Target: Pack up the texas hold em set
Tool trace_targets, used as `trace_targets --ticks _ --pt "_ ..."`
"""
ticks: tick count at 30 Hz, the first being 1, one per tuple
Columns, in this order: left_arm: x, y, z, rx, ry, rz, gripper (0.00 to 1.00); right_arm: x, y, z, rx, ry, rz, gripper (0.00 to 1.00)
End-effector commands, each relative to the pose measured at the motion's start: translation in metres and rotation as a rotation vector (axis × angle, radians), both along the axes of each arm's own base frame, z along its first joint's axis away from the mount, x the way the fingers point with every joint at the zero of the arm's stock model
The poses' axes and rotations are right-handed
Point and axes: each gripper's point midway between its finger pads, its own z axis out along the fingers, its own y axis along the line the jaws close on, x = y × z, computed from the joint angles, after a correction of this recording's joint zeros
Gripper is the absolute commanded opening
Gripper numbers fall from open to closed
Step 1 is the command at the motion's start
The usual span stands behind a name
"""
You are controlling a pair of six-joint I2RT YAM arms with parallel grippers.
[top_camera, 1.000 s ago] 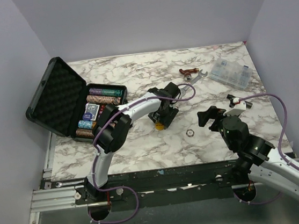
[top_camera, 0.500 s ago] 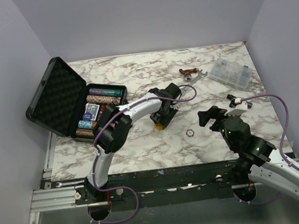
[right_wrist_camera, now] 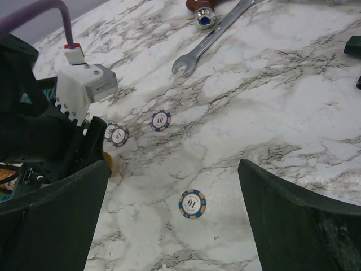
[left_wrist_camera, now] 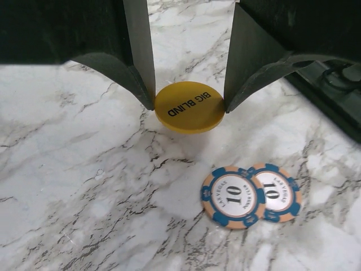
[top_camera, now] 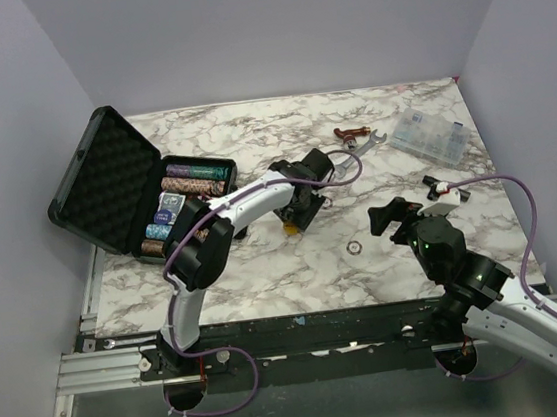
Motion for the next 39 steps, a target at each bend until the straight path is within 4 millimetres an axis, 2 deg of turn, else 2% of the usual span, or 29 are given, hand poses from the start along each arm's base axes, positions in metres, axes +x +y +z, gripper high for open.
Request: trace_targets --ticks 1,6,11,14,17,23,26,30,36,39 --pt "0.022 0.017 0.034 -0.018 -0.108 0.046 0.34 0.002 -0.001 0.002 0.002 -0.011 -0.01 1.0" --pt "0.047 0.05 0.055 -0.048 -0.145 0.148 0.34 0.002 -0.001 0.002 -0.001 -0.01 -0.009 1.0" --pt "0.079 0.109 0.074 -0.071 -0.172 0.317 0.34 0.002 -0.001 0.003 0.0 -0.013 -0.008 1.0" --pt "0.092 0.153 0.081 -0.099 -0.178 0.44 0.34 0.002 -0.001 0.003 0.0 -0.015 -0.006 1.0" --pt "0.101 0.196 0.083 -0.092 -0.167 0.555 0.34 0.002 -0.001 0.004 -0.001 -0.017 -0.005 1.0" --pt "0.101 0.258 0.077 -0.095 -0.13 0.735 0.32 0.002 0.001 0.004 -0.006 -0.016 0.001 1.0" --pt "0.097 0.282 0.075 -0.08 -0.137 0.796 0.32 0.002 0.0 0.005 -0.006 -0.016 0.003 1.0" --pt "0.091 0.313 0.074 0.023 -0.178 0.863 0.32 0.001 0.0 0.007 0.0 -0.023 0.003 1.0" --pt "0.086 0.338 0.065 0.051 -0.176 0.921 0.32 0.0 0.001 0.01 -0.004 -0.027 0.017 1.0" --pt "0.085 0.342 0.059 0.067 -0.16 0.929 0.32 0.0 0.001 0.009 -0.007 -0.029 0.021 1.0"
